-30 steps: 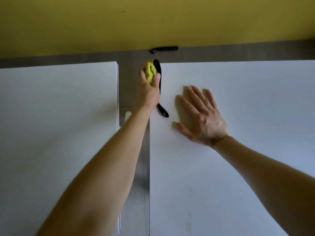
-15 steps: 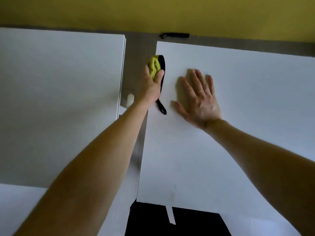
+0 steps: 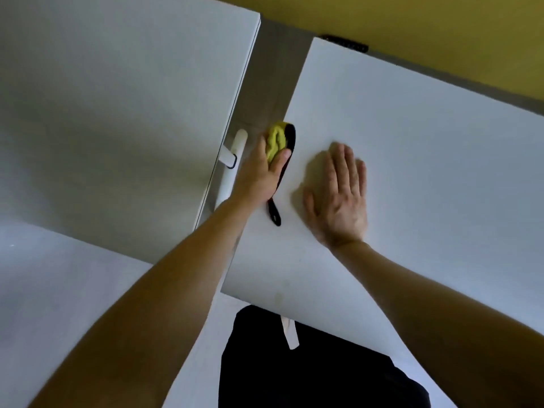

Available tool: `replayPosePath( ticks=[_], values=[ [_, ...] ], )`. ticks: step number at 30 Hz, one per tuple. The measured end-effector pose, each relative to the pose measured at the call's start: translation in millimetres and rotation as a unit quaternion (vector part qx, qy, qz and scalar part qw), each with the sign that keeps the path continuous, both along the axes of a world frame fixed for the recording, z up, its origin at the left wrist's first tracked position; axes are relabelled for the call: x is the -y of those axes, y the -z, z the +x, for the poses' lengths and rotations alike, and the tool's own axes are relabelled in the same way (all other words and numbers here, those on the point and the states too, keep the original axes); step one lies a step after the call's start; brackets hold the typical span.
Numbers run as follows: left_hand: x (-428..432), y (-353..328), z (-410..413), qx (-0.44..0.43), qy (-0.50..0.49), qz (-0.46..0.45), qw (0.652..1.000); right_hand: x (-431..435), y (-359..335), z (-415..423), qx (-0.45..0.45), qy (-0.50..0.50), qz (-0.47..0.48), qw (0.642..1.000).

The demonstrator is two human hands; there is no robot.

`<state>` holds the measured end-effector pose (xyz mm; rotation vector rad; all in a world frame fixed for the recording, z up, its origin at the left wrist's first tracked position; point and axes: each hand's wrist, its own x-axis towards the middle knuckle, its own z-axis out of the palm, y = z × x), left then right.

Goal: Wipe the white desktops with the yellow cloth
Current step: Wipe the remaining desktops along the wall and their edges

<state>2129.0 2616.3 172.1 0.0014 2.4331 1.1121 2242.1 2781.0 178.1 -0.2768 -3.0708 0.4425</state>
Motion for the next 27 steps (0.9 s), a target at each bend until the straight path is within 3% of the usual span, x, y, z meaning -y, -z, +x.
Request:
replayPosePath(
  ticks=[4, 11, 19, 23, 27],
  values=[
    [-4, 1, 0, -0.025, 0.007, -0.004, 1.0, -2, 1, -1, -0.014, -0.008, 0.005, 1.0],
    [102, -13, 167, 0.043, -0.028, -0.012, 0.999, -2, 2, -4, -0.012, -0.004, 0.01, 1.0],
    [112, -21, 187, 0.056, -0.04, -0.031, 0.997, -3, 5, -3, -0.014, -0.003, 0.005, 1.0],
    [85, -28, 142, 0.099, -0.035, -0.061, 0.993, -2, 5, -5, 0.004, -0.002, 0.008, 1.0],
    [8, -10, 17, 0.051, -0.03, -0.019, 0.998, 0, 6, -1, 0.002, 0.001, -0.004, 1.0]
  ],
)
